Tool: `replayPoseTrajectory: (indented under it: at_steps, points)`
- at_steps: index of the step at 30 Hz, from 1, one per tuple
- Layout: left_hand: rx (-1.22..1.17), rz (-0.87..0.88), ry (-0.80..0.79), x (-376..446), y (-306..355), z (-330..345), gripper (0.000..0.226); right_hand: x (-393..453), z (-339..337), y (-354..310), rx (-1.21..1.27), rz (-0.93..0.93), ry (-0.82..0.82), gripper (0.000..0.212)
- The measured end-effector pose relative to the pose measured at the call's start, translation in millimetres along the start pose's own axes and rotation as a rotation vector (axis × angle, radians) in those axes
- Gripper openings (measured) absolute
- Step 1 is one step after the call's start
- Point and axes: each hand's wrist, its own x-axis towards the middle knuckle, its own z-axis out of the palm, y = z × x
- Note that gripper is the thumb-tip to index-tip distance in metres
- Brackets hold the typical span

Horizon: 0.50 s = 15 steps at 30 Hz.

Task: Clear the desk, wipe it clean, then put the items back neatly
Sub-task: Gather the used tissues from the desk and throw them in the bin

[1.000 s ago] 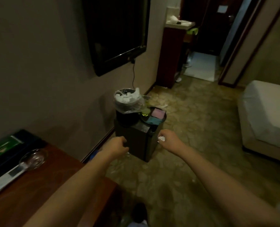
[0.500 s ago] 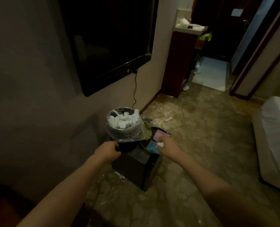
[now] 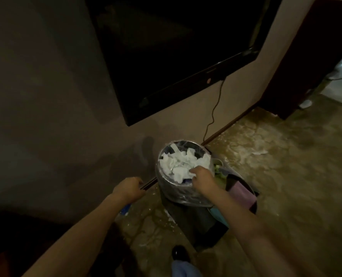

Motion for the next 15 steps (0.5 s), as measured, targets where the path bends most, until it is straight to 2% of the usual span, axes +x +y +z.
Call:
replayPoseTrajectory:
  at_steps: [3, 8, 13, 15]
  points:
    - [-0.016, -0.032, -0.029, 39, 20, -9, 0.031, 51, -1, 15, -0.027, -0.017, -0.014, 0.040]
    - [-0.098, -0.026, -0.065, 84, 48, -8, 0.030, 109, 6, 23, -0.123, -0.086, -0.047, 0.020]
    - [-0.159, -0.064, -0.111, 104, 51, -2, 0.034, 138, 31, 33, -0.191, -0.122, -0.090, 0.020]
    - [-0.173, -0.091, -0.106, 106, 48, -3, 0.036, 142, 39, 34, -0.235, -0.119, -0.155, 0.022]
